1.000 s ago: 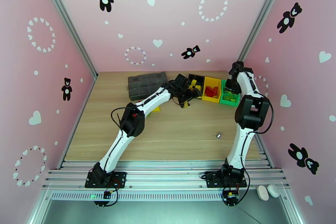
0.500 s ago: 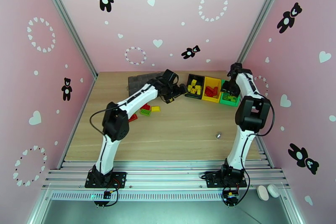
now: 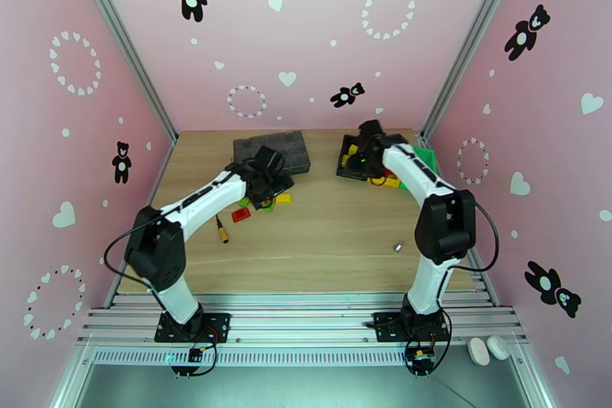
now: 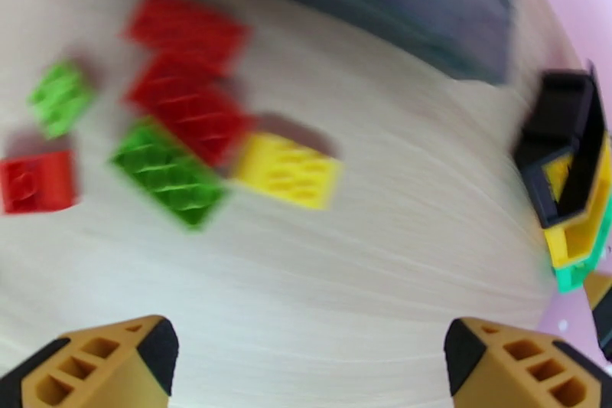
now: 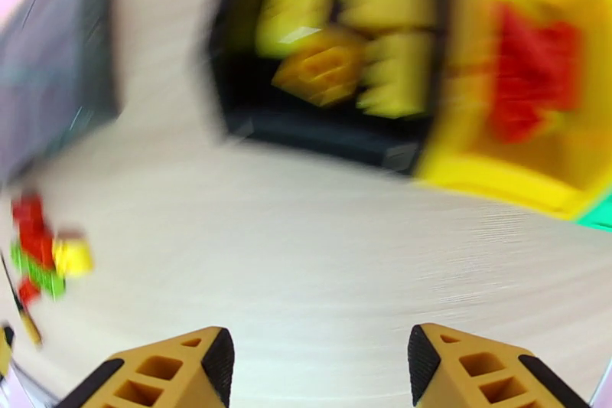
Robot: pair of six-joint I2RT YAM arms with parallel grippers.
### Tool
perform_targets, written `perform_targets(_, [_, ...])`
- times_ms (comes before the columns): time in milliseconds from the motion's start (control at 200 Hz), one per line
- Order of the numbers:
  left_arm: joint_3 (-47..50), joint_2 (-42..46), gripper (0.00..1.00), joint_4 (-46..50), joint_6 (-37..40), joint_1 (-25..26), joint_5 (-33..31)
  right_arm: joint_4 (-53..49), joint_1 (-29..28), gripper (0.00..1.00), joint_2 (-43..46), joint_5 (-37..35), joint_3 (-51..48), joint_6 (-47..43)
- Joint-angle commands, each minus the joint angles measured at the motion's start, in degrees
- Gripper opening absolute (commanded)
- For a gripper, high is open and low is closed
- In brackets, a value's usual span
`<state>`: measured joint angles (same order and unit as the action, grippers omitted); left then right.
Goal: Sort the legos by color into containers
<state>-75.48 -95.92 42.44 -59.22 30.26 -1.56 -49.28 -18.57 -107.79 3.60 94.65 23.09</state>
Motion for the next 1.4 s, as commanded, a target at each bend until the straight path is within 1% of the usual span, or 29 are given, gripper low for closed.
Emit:
perform_targets(0, [5.77,6.05,0.99,-1.43,-3.45,-2.36,-2.05,1.75,-6.4,0.64,-1.51,5.7,0.49,-2.84])
perform_targets(115, [11.93,11.53,0.98,-2.03,-4.88,-5.7,-1.64,1.01,-13.73,0.65,-5.79,8.87,2.79,-5.35])
perform_targets(220, [16.33,16.02,0.99,-1.72,-5.37,-8.82,-0.86,-0.75,-19.32,0.66,-10.41,9.97,6.25,-7.44])
perform_targets(350, [21.16,21.36,0.98,-1.15,-5.99,-12.6,0.05,-3.51,-24.39,0.67,-16.3,8.92,11.14,-9.61])
perform_targets(465, [23.67,24.77,0.98,-0.28,-6.17,-14.69,0.5,-4.26,-26.99,0.67,-20.51,8.41,14.09,-10.24])
perform_targets(686, [25.12,27.84,0.98,2.17,-5.73,-15.93,0.76,-4.86,-28.94,0.67,-26.88,6.19,19.52,-10.34])
perform_targets(916, [25.7,27.94,0.98,2.83,-6.01,-15.94,1.51,-8.19,-29.51,0.67,-35.18,1.07,30.62,-10.8])
perform_targets(1071, [24.55,26.51,0.98,3.6,-4.95,-15.96,2.02,-10.33,-29.51,0.68,-40.4,-0.68,38.06,-10.57])
perform_targets(1201, [23.82,25.62,0.98,3.83,-4.2,-15.94,2.43,-11.69,-29.51,0.68,-43.99,-1.32,42.92,-10.09])
perform_targets(1396, [22.45,23.88,0.99,3.92,-2.77,-15.94,3.03,-11.78,-29.56,0.68,-47.02,0.86,48.01,-8.81])
